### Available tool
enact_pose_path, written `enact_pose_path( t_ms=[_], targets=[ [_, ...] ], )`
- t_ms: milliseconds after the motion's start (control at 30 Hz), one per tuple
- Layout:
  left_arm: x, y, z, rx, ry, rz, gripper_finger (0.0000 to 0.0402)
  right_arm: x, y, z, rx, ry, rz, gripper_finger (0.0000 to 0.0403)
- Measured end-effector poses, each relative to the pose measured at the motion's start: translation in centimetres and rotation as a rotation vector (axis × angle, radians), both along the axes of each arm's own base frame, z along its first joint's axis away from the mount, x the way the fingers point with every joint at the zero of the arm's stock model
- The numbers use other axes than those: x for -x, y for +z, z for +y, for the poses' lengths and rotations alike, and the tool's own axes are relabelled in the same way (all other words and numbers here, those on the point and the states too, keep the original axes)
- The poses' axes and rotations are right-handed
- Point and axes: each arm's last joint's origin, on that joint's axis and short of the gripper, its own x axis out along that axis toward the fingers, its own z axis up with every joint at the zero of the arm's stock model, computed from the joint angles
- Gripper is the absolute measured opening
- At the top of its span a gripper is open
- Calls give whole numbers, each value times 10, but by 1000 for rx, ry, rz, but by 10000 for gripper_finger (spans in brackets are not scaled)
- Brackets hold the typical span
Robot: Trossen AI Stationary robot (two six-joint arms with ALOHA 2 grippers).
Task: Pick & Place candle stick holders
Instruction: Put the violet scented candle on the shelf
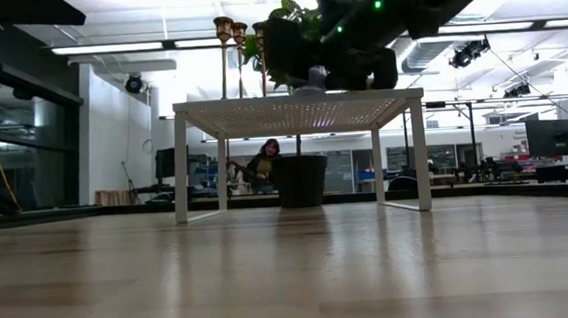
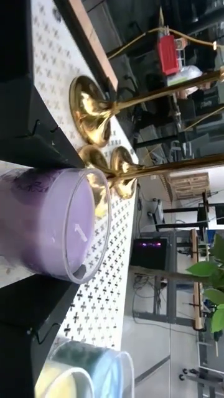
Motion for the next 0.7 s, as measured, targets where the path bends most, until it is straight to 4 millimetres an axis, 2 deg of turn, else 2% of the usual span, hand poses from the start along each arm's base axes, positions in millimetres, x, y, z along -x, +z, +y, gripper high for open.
enact_pose_path(
  t_ms=[267, 700],
  targets=[
    [4, 4, 6, -10, -4, 12, 17, -4, -13, -2, 12, -40, 19, 232],
    [4, 5, 6, -17, -4, 12, 17, -3, -14, -8, 24, -79, 33, 232]
  ],
)
